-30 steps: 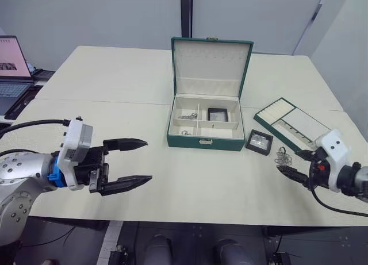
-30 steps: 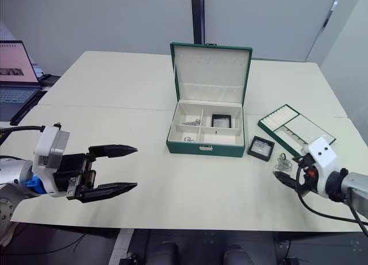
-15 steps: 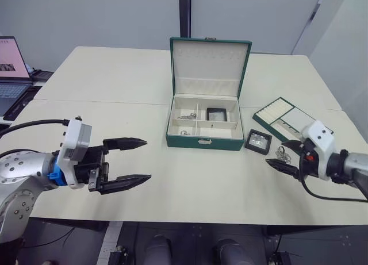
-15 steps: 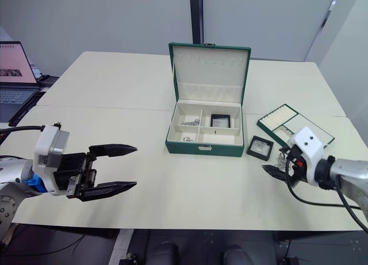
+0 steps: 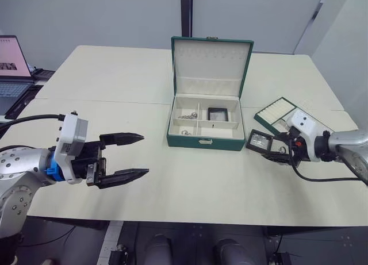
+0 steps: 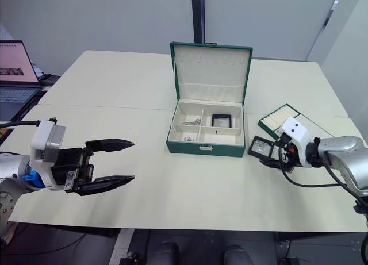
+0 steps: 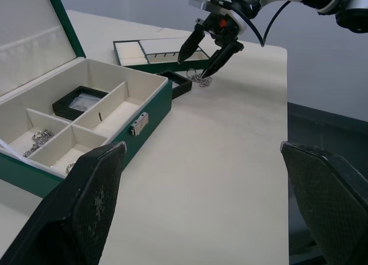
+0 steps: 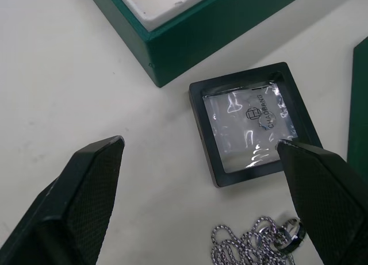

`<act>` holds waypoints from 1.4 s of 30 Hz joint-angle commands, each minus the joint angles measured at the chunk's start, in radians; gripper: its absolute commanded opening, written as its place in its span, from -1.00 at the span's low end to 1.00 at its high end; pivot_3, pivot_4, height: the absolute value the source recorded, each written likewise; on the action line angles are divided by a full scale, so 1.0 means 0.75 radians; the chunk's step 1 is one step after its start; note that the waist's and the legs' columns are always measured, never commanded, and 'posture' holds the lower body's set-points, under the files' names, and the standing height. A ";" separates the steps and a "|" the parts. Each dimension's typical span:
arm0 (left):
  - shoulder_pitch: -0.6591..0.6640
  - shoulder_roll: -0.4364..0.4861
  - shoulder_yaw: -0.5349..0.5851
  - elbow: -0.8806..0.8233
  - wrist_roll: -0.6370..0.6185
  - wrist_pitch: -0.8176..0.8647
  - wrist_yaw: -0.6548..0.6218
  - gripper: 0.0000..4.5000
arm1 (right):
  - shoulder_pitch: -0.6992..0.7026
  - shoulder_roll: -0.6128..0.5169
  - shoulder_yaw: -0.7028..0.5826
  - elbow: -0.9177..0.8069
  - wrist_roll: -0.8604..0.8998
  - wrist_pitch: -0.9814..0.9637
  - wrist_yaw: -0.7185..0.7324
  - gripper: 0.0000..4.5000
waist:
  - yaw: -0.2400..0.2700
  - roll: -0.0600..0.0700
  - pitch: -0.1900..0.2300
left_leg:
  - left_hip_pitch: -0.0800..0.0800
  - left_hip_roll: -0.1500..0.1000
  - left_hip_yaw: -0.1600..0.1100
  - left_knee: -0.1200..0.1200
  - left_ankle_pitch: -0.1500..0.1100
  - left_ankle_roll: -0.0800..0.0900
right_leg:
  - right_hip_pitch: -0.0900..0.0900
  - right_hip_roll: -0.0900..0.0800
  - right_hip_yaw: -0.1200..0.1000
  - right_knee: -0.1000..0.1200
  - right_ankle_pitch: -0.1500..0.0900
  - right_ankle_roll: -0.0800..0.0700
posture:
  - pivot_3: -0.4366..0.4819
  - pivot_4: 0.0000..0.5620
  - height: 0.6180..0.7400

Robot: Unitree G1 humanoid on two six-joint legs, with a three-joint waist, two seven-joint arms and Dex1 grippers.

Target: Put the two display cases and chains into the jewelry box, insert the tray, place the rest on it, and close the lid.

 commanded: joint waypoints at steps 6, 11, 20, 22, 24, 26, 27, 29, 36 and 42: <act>0.013 0.016 0.036 -0.029 0.005 -0.015 0.011 0.99 | -0.120 0.097 0.089 0.127 -0.142 -0.099 0.061 1.00 | 0.000 0.001 0.000 | 0.000 0.000 0.000 0.000 0.000 0.000 | 0.000 0.000 0.000 0.000 0.000 0.000 | -0.05 -0.47 1.00; 0.028 0.016 0.044 -0.041 0.004 -0.017 0.020 0.99 | -0.172 0.150 0.130 0.193 -0.203 -0.133 0.094 1.00 | 0.000 0.001 0.001 | 0.000 0.000 0.000 0.000 0.000 0.000 | -0.001 0.000 0.000 0.000 0.000 0.000 | -0.05 -0.47 1.00; 0.068 0.012 0.070 -0.067 -0.001 -0.021 0.038 0.99 | -0.226 0.207 0.171 0.297 -0.296 -0.193 0.142 1.00 | 0.000 0.001 0.001 | 0.000 0.000 0.001 0.000 0.000 0.000 | -0.001 0.000 0.000 0.000 0.000 0.000 | -0.05 -0.47 1.00; 0.074 0.013 0.075 -0.070 -0.002 -0.021 0.040 0.99 | -0.229 0.216 0.175 0.318 -0.314 -0.209 0.152 1.00 | 0.000 0.002 0.001 | 0.000 0.000 0.001 0.000 0.000 0.000 | -0.001 0.000 0.000 0.000 0.000 0.000 | -0.05 -0.47 1.00; 0.079 0.012 0.080 -0.074 -0.003 -0.020 0.042 0.99 | -0.227 0.224 0.174 0.335 -0.329 -0.225 0.159 1.00 | 0.000 0.002 0.001 | 0.000 0.000 0.001 0.000 0.000 0.000 | -0.001 0.000 0.000 0.000 0.000 0.000 | -0.05 -0.47 1.00; 0.081 0.011 0.082 -0.075 -0.002 -0.021 0.042 0.99 | -0.228 0.230 0.175 0.346 -0.343 -0.233 0.164 1.00 | 0.000 0.002 0.001 | 0.000 0.000 0.001 0.000 0.000 0.000 | -0.001 0.000 0.000 0.000 0.000 0.000 | -0.05 -0.47 1.00; 0.082 0.011 0.084 -0.076 -0.003 -0.020 0.042 0.99 | -0.228 0.232 0.174 0.349 -0.349 -0.235 0.167 1.00 | 0.000 0.002 0.001 | 0.000 0.000 0.001 0.000 0.000 0.000 | -0.001 0.000 0.000 0.000 0.000 0.000 | -0.05 -0.47 1.00; 0.084 0.012 0.086 -0.075 -0.002 -0.021 0.041 1.00 | -0.230 0.240 0.170 0.357 -0.362 -0.239 0.171 0.83 | 0.000 0.002 0.001 | 0.000 0.000 0.001 0.000 0.000 0.000 | -0.001 0.000 0.000 0.000 0.000 0.000 | -0.05 -0.47 1.00; 0.083 0.010 0.086 -0.066 0.005 -0.027 0.041 1.00 | -0.231 0.252 0.154 0.349 -0.377 -0.236 0.172 -0.16 | 0.000 0.002 0.001 | 0.000 0.000 0.001 0.000 0.000 0.000 | -0.001 0.000 0.000 0.001 0.000 0.000 | -0.05 -0.47 1.00; 0.079 0.004 0.078 -0.056 0.010 -0.036 0.040 1.00 | -0.229 0.254 0.144 0.348 -0.388 -0.241 0.170 -0.81 | 0.000 0.002 0.001 | 0.000 0.000 0.001 0.000 0.000 0.000 | -0.001 0.000 0.000 0.000 0.000 0.000 | -0.05 -0.47 1.00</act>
